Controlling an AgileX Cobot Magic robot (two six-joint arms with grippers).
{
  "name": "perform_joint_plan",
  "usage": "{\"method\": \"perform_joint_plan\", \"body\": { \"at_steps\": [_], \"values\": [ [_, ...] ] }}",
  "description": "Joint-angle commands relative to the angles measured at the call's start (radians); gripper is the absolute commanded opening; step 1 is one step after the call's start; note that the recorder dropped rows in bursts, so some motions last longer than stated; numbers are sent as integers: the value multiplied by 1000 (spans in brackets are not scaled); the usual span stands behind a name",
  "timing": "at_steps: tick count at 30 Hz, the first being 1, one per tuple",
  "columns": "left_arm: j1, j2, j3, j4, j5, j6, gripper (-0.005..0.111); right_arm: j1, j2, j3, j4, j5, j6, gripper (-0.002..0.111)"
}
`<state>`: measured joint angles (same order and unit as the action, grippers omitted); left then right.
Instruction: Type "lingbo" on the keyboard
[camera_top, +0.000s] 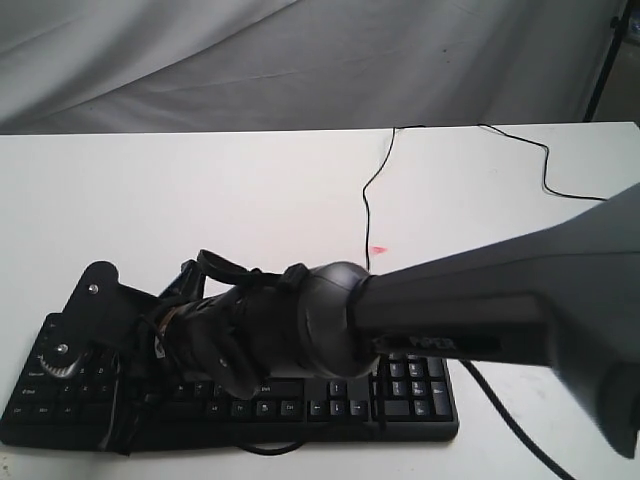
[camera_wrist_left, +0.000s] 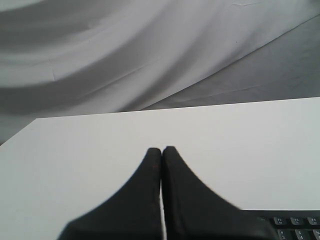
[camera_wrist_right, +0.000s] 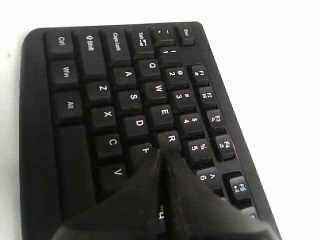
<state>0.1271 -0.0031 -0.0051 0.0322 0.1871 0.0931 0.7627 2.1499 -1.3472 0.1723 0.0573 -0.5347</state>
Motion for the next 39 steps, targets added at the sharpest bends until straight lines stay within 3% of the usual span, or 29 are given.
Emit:
{"method": "perform_joint_plan", "body": {
  "at_steps": [1, 12, 39],
  "values": [
    [-4, 3, 5, -1, -4, -3, 1, -8, -53, 22, -9, 15, -7, 0],
    [-4, 3, 5, -1, -4, -3, 1, 20, -91, 106, -4, -49, -7, 0],
    [-4, 3, 5, -1, -4, -3, 1, 38, -14, 101, 17, -105, -7, 0]
  ]
}}
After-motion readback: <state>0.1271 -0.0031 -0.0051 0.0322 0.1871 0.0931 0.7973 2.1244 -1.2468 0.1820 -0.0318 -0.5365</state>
